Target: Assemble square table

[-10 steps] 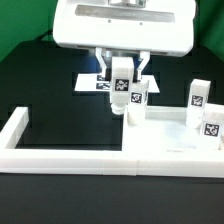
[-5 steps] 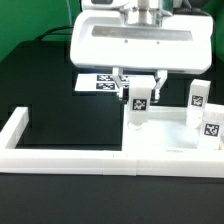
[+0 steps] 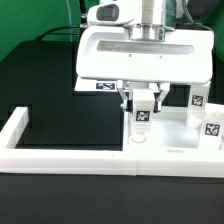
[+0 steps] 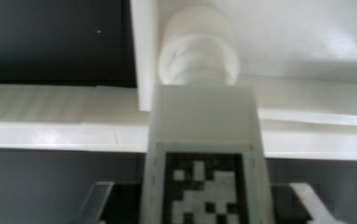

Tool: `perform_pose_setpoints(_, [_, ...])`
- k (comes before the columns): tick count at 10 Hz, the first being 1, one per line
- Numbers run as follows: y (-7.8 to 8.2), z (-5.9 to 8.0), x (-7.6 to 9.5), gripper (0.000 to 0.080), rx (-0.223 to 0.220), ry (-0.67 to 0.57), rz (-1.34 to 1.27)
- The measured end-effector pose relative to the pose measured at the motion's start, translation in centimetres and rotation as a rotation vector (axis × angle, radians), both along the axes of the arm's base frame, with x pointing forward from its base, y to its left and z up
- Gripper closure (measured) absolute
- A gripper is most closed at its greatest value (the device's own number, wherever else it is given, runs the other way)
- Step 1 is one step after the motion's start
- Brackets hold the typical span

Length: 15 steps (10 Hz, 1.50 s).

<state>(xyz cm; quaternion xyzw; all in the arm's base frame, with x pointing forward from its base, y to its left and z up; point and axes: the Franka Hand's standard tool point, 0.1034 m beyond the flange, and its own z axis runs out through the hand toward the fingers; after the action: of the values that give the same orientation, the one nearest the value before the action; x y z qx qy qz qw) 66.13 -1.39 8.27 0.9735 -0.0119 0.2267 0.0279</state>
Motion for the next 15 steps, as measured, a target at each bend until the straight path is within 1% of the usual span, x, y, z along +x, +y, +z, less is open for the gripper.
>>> perform_pose_setpoints(3, [0.08,-0.67,-0.39,0.0512,-0.004,-0.002,0.002])
perform_pose_setpoints(5, [0.66,-0.73,0.12,0.0512,-0.002,-0.053,-0.013])
perform_pose_setpoints(6, [0.93,-0.84,0.17,0.0512,-0.005,-0.082,-0.022])
perform_pose_setpoints(7, [0.8,-1.03,-0.03,0.0512,-0.012,-0.081,-0.016])
perform_pose_setpoints(8, [0.81,-0.99,0.04,0.0437,-0.011,-0.08,-0.015])
perform_pose_setpoints(9, [0.83,-1.01,0.03,0.0295,-0.012,-0.079,-0.014])
perform_pose_setpoints(10, [0.83,-1.01,0.02,0.0295,-0.013,-0.079,-0.012])
perform_pose_setpoints(11, [0.83,-1.02,0.02,0.0196,-0.014,-0.079,-0.011])
perform_pose_setpoints(12, [0.83,-1.02,0.02,0.0159,-0.014,-0.079,-0.009])
perform_pose_setpoints(15, [0.83,-1.02,0.02,0.0152,-0.015,-0.079,-0.007])
